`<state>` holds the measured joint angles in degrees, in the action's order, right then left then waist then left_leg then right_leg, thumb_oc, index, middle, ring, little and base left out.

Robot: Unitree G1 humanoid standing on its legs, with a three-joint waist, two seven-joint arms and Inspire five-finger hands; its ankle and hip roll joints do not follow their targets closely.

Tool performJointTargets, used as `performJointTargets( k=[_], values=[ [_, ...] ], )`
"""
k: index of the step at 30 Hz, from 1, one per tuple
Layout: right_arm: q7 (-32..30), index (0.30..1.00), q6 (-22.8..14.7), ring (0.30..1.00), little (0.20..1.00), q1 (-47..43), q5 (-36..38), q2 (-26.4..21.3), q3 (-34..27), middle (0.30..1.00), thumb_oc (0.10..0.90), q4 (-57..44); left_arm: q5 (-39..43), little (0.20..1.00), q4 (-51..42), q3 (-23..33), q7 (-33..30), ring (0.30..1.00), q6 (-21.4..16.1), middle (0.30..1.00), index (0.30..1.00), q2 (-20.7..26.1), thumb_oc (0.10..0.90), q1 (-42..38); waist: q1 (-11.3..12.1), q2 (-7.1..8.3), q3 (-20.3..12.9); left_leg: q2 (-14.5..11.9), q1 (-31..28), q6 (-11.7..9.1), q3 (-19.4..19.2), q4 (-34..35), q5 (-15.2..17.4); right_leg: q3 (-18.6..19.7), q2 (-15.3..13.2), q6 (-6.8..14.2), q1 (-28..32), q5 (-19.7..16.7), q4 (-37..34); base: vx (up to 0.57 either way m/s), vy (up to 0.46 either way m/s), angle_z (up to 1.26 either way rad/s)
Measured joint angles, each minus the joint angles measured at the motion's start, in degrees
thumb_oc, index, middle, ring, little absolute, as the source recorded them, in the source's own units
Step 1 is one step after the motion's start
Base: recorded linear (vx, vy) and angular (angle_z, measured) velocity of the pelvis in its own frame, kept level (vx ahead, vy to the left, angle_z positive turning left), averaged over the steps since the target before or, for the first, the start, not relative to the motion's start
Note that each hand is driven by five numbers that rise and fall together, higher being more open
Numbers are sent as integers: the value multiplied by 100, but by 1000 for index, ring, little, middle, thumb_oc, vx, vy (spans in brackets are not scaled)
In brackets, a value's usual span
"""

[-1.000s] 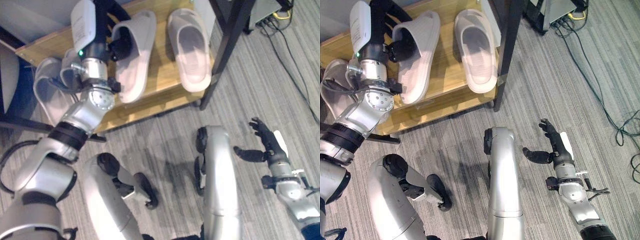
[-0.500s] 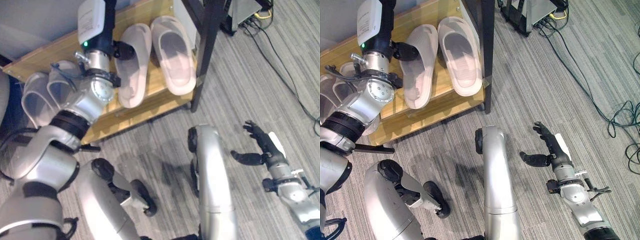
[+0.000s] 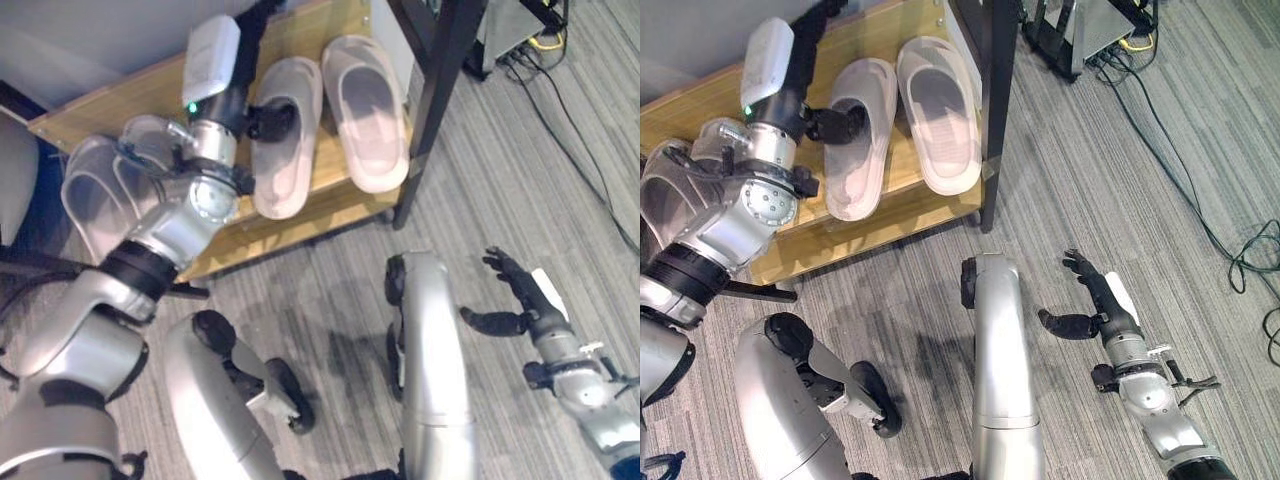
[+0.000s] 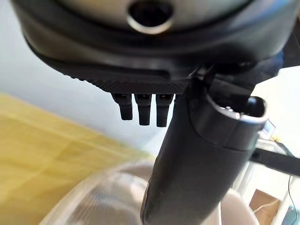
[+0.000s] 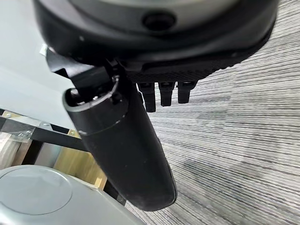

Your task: Arrange the slippers neatly on the shoe rack.

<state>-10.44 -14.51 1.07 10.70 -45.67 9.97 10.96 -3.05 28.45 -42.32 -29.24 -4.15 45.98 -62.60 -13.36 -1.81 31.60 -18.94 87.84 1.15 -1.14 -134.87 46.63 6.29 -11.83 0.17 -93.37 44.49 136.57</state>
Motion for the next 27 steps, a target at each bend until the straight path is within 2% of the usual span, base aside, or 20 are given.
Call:
performJointTargets(
  k=[3,11,18,19,24,27],
  values=[
    [-4,900,-2,900,900,1,0,2,0,900,800,-1,-60,900,-227,2,77,900,-6,900,900,2,800,216,30,0,0,9,2,-3,-10,0,3,5,-19,-4,7,4,0,-3,3,1],
    [-87,900,0,900,900,210,-175,98,-9,900,800,-10,218,900,-1705,1153,93,900,-336,900,900,5,800,1750,130,-2,0,48,-6,5,-5,-11,5,8,-89,-21,68,69,26,-3,7,3],
    [-185,900,42,900,900,442,-390,260,-28,900,800,-8,711,900,-2466,1708,48,900,-556,900,900,31,800,2353,240,-10,1,94,-6,21,-29,-21,-4,36,-162,-35,100,77,54,-9,-5,4],
    [-188,900,59,900,900,464,-394,277,-26,900,800,-9,792,900,-2574,1830,46,900,-591,900,900,31,800,2488,240,-16,1,99,-5,21,-42,-27,-3,51,-168,19,107,102,61,-13,2,5],
    [-218,900,196,900,900,441,-403,317,-29,900,800,-9,2075,900,-3082,2045,141,900,-872,900,900,30,800,3076,265,-52,1,109,-8,26,-55,-32,-6,66,-204,40,144,114,67,-11,-4,4],
    [-225,900,248,900,900,390,-405,334,-29,900,800,-9,2748,900,-3136,2056,348,900,-901,900,900,27,800,3343,261,-81,2,110,-17,25,-73,-32,-5,85,-213,50,156,119,69,-2,0,1]
  ],
)
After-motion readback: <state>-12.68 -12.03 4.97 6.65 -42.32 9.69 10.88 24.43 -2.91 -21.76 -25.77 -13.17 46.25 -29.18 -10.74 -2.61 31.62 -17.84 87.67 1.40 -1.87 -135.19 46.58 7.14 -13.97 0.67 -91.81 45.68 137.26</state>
